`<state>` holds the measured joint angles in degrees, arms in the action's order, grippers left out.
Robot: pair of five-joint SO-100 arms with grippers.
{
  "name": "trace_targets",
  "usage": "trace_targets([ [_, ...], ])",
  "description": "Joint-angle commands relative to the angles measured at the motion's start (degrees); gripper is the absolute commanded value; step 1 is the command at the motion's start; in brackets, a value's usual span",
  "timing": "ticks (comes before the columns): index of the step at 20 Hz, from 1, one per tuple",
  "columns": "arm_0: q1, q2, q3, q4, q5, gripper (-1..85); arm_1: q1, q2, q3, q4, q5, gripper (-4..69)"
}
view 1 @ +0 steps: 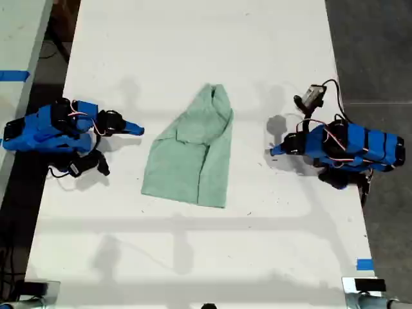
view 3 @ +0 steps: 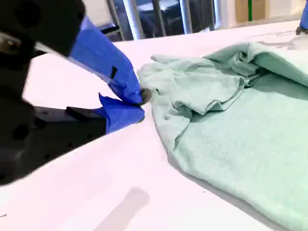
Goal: Fold t shirt
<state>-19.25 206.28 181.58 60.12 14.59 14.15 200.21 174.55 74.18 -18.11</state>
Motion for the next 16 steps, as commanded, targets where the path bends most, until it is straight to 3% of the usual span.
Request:
trace_targets([
  [1, 0.00, 0.44, 0.26, -0.09, -1.05, -0.1, 0.70, 0.79, 2.64, -0.88, 0.44, -0.8],
  [7, 0.00, 0.44, 0.26, -0.09, -1.05, -0.1, 0.70, 0.79, 2.64, -0.88, 0.44, -0.8],
  [10, 0.44, -0.97, -0.09, -3.78, -0.53, -0.1, 0.79, 0.79, 2.72, -0.88, 0.53, -0.8],
  [12, -0.62, -21.09, -10.55, -4.83, -2.90, -0.1, 1.05, 0.79, 2.72, -0.88, 0.70, -0.8],
  [14, 3.43, -48.96, -23.73, -8.17, -2.99, 2.3, 1.14, 0.79, 2.72, -0.88, 0.70, -0.8],
  [16, 7.91, -71.54, -36.74, -5.80, -6.50, 14.9, 1.14, 0.79, 2.72, -0.79, 0.79, -0.8],
])
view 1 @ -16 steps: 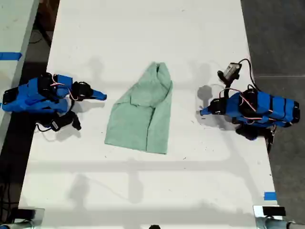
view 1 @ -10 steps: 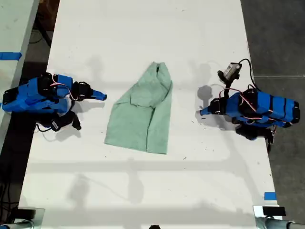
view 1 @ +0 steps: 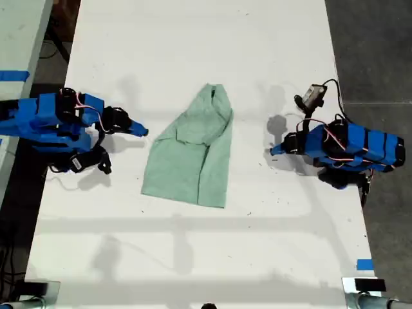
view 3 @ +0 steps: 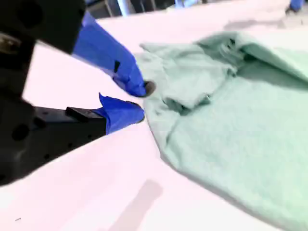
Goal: Fold t shirt
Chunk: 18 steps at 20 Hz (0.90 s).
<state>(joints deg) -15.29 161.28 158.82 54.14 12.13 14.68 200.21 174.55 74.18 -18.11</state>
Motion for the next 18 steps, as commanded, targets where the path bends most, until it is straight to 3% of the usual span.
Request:
trace_targets([
  [1, 5.71, -35.60, -19.69, 1.58, -5.19, 17.0, 0.44, 0.79, 2.72, -0.79, 0.97, -0.8],
  [4, 8.88, -50.89, -26.89, 0.00, -7.73, 18.5, 0.26, 0.79, 2.72, -0.44, 0.97, -0.8],
  [8, 9.93, -53.96, -26.89, -1.32, -10.46, 17.0, 0.26, 0.79, 2.64, -0.26, 0.70, -0.8],
  [9, 9.84, -54.32, -26.81, -1.49, -10.55, 14.6, 0.26, 0.79, 2.64, -0.18, 0.79, -0.8],
  [11, 9.76, -55.37, -26.89, -1.49, -12.57, 0.0, 0.26, 0.79, 2.64, -0.18, 0.79, -0.8],
  [12, 9.76, -55.81, -27.42, -1.32, -12.66, 0.0, 0.26, 0.79, 2.64, -0.18, 0.79, -0.8],
  [14, 9.93, -56.69, -31.38, 2.29, -13.10, -0.1, 0.35, 0.79, 2.64, -0.18, 0.79, -0.8],
  [18, 12.92, -66.80, -55.02, 19.34, -17.67, -0.1, 0.35, 0.79, 2.64, -0.18, 0.88, -0.8],
])
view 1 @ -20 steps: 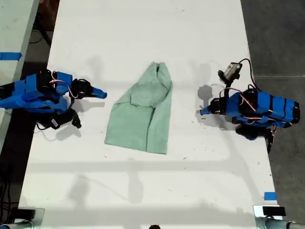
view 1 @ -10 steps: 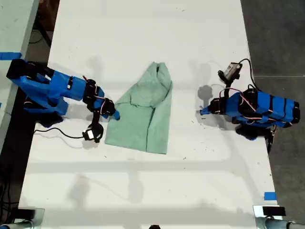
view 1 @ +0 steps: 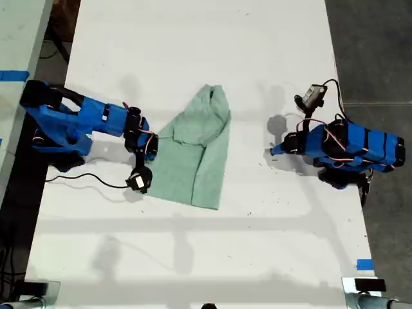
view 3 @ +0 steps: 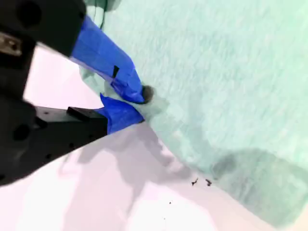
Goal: Fold t shirt
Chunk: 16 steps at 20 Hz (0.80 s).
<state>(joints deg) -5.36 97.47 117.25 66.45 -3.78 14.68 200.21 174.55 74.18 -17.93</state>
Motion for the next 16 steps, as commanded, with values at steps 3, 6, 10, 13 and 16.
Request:
trace_targets([
  [3, 5.01, -11.25, -33.66, 14.41, 0.44, -0.1, 0.26, 0.79, 2.64, -0.18, 0.62, -0.8],
  [6, 7.03, -12.39, -41.48, 14.50, 0.09, -0.1, 0.26, 0.79, 2.64, -0.18, 0.62, -0.8],
  [10, 7.12, -14.41, -49.48, 14.50, 1.76, -0.1, 0.26, 0.79, 2.64, -0.18, 0.62, -0.8],
  [13, 5.63, -20.83, -55.63, 14.06, 3.60, -0.1, 0.35, 0.79, 2.64, -0.18, 0.62, -0.8],
  [16, 3.69, -26.54, -58.62, 7.73, 7.38, 1.2, 0.44, 0.79, 2.64, -0.18, 0.53, -0.8],
])
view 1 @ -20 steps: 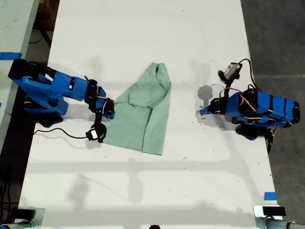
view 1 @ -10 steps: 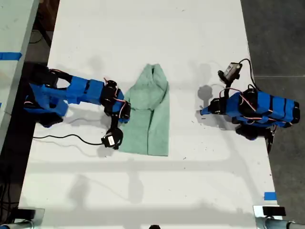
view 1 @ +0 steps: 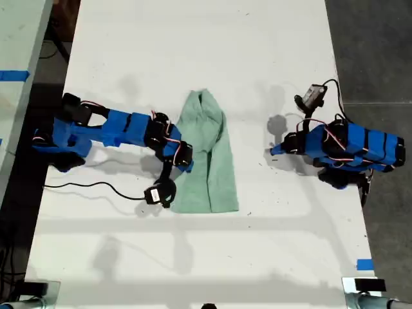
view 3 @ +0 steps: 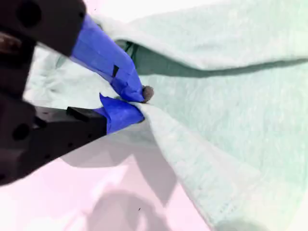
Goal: Fold t shirt
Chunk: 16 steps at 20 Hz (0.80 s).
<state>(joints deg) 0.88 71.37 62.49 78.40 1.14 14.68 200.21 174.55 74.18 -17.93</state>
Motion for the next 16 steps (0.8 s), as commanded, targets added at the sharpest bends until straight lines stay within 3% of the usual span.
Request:
trace_targets([
  [1, -3.08, -1.32, -3.96, -6.68, 3.43, 0.5, 0.44, 0.79, 2.64, -0.18, 0.53, -0.8],
  [4, -4.13, -2.46, -4.48, -10.63, 4.66, 0.1, 0.44, 0.79, 2.64, -0.18, 0.44, -0.8],
  [7, -5.54, -4.48, -5.01, -12.04, 6.06, 15.6, 0.44, 0.79, 2.64, -0.18, 0.44, -0.8],
  [9, -6.15, -5.89, -5.27, -12.57, 7.73, 17.3, 0.44, 0.79, 2.64, -0.18, 0.44, -0.8],
  [13, -6.06, -3.87, -6.77, -13.45, 11.69, 15.6, 0.44, 0.79, 2.64, -0.18, 0.35, -0.8],
  [16, -7.47, 6.33, -5.63, -9.58, 14.41, 5.4, 0.44, 0.79, 2.64, -0.18, 0.35, -0.8],
])
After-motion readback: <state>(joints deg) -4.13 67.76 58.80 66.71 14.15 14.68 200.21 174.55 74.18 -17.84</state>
